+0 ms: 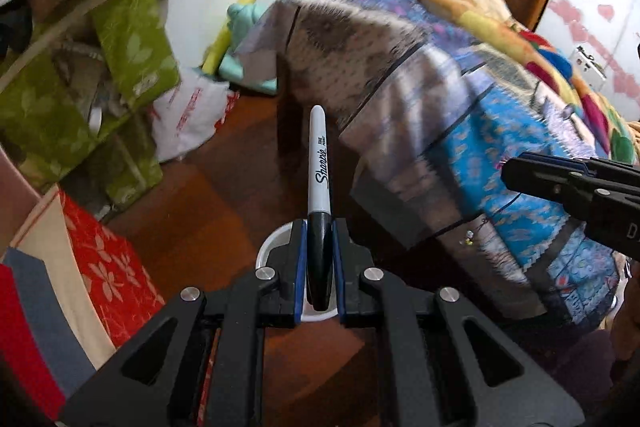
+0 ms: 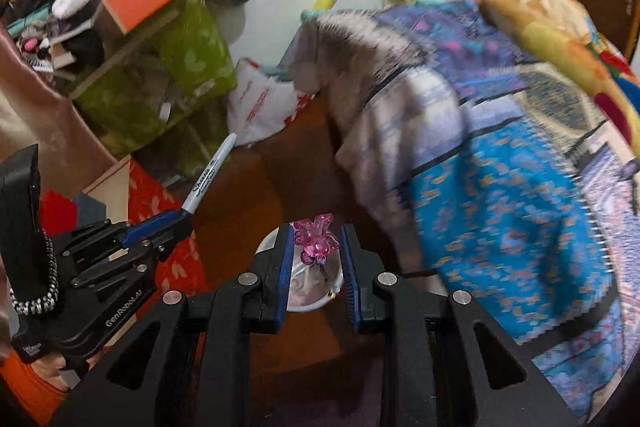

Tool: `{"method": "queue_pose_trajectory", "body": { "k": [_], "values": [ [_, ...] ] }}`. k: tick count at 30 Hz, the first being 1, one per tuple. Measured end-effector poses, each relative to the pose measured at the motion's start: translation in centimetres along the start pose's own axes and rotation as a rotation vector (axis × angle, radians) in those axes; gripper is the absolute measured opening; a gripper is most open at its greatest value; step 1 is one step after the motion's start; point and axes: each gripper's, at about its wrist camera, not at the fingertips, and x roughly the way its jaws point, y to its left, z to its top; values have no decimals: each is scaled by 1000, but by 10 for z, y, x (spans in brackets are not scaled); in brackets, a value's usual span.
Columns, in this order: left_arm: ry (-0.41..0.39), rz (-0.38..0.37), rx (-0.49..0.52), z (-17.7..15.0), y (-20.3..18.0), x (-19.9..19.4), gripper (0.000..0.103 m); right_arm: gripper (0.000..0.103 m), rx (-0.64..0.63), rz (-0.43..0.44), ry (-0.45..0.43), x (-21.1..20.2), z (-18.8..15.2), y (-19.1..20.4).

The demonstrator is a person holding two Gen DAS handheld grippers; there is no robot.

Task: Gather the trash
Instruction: 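Carry the marker and pink charm with both tools over the white bin, then open both tools to drop the marker and charm into the bin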

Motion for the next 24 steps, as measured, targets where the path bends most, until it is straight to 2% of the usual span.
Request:
{"method": "queue_pose_trajectory", "body": {
  "k": [10,13,17,19,20,22,24],
  "values": [
    [171,1,-68,-28,38,72,11,21,-6,30,177,86,-5,27],
    [213,-21,-110,-33,46,91,11,21,-5,34,234,113,-8,34],
    [232,-36,-140,-31,51,107,11,22,13,67,275,132,-7,37],
    [239,-21,-153,-27,50,112,11,22,26,78,279,137,-6,36],
    [244,-18,-159,-25,50,115,12,23,37,83,289,139,-5,34],
    [271,-16,-172,-23,50,121,15,38,69,86,309,143,-4,28],
    [273,-11,-180,-22,51,121,15,42,87,84,305,142,-4,24]
  ]
}}
